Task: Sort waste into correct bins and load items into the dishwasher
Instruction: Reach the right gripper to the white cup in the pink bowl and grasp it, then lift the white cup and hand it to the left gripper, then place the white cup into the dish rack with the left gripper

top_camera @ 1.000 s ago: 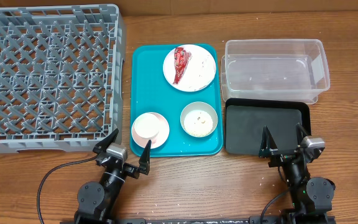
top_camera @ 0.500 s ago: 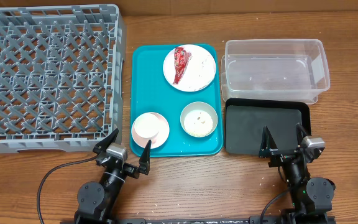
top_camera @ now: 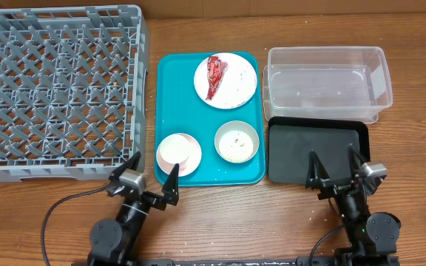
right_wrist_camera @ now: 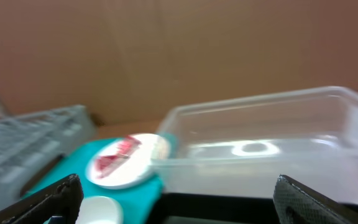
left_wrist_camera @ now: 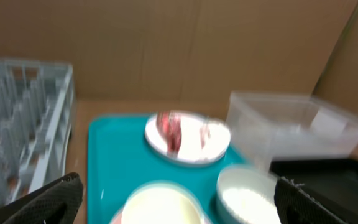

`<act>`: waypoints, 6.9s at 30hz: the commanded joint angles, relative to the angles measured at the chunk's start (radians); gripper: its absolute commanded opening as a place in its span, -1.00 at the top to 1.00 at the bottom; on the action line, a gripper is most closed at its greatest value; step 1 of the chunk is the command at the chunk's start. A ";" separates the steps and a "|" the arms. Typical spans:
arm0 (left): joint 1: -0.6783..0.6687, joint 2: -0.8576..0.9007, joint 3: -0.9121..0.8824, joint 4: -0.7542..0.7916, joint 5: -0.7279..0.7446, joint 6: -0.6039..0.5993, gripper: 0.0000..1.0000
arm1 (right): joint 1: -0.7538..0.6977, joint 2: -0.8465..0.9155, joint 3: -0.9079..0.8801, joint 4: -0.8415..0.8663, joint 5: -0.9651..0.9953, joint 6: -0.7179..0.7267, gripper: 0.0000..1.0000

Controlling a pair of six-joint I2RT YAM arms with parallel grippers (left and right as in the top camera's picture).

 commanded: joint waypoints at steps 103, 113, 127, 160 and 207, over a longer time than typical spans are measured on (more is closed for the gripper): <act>0.176 1.434 1.571 -1.389 1.435 0.402 -1.00 | 0.401 1.395 1.667 -0.957 -0.772 -0.150 0.92; 0.126 1.429 1.571 -1.389 1.435 0.402 -0.22 | 0.401 1.409 1.667 -0.923 -0.790 -0.150 0.92; 0.123 1.427 1.571 -1.423 1.435 0.402 -0.71 | 0.401 1.409 1.667 -0.866 -0.774 -0.134 0.92; 0.392 1.428 1.571 -1.500 0.062 -0.178 0.15 | 0.381 1.210 1.668 -1.109 -0.382 -0.112 -0.92; 0.649 1.579 1.395 -1.201 -0.179 -0.232 -1.00 | 0.382 1.210 1.668 -1.279 -0.381 -0.113 -0.94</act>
